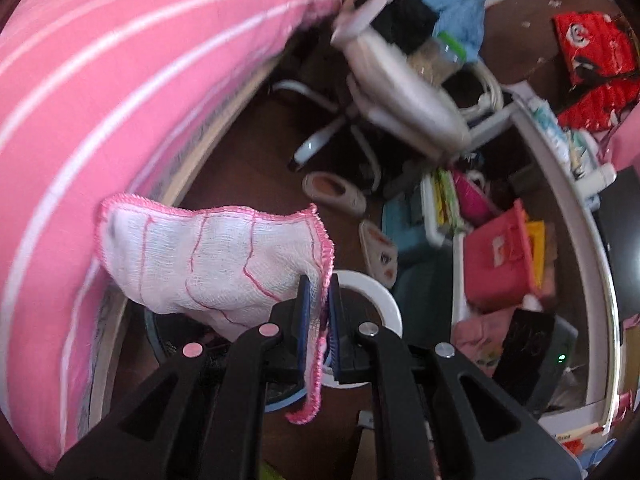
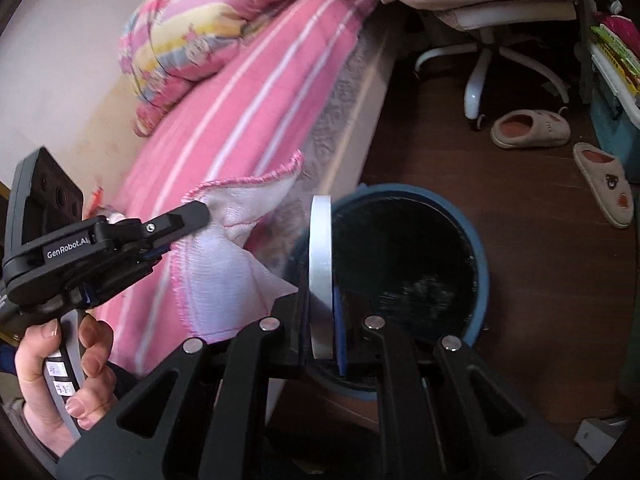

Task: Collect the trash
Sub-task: 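Open the right gripper to drop the cloth into the bin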

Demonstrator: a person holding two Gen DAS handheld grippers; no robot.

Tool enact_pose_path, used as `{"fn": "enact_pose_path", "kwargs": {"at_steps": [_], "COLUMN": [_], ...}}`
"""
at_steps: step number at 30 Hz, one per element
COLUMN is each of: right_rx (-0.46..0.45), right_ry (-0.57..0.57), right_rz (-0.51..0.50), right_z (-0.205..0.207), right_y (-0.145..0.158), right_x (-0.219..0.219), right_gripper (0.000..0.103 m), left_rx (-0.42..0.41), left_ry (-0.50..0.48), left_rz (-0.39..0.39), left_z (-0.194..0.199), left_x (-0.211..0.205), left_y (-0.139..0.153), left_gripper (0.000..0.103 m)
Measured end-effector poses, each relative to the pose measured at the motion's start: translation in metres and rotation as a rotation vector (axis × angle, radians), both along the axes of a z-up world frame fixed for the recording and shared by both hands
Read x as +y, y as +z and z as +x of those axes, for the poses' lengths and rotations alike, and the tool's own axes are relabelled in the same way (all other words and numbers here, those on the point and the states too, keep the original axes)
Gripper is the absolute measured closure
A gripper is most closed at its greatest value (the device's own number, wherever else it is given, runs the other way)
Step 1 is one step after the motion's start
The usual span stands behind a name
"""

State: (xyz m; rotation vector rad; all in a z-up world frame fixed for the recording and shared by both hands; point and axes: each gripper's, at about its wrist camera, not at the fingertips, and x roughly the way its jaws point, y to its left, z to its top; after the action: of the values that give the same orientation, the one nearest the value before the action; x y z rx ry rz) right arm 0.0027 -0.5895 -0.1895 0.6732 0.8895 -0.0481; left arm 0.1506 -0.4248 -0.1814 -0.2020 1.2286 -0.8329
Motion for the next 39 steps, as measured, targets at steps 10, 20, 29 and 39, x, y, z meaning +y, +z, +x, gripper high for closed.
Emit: {"fn": "enact_pose_path", "kwargs": {"at_steps": [10,20,29,39], "right_rx": [0.065,0.037,-0.082,-0.461], "right_ry": [0.007,-0.014,-0.096,-0.060], "right_rz": [-0.107,-0.254,-0.534,-0.493], "right_z": [0.001,-0.003,-0.010,-0.036], "right_y": [-0.012,0.012,0.059,0.151], "right_x": [0.004,0.018,0.052,0.117], "right_gripper": [0.089,0.017,0.005,0.005], "left_rx": [0.067,0.070,-0.013,-0.260], "left_ry": [-0.156,0.002,0.127,0.327], "left_rz": [-0.072,0.000,-0.010,-0.164], "left_z": [-0.002,0.009,0.001,-0.038], "left_x": [-0.028,0.000,0.038,0.138], "left_y": [-0.026,-0.030,0.016,0.117], "left_gripper": [0.095,0.024,0.015,0.014]}}
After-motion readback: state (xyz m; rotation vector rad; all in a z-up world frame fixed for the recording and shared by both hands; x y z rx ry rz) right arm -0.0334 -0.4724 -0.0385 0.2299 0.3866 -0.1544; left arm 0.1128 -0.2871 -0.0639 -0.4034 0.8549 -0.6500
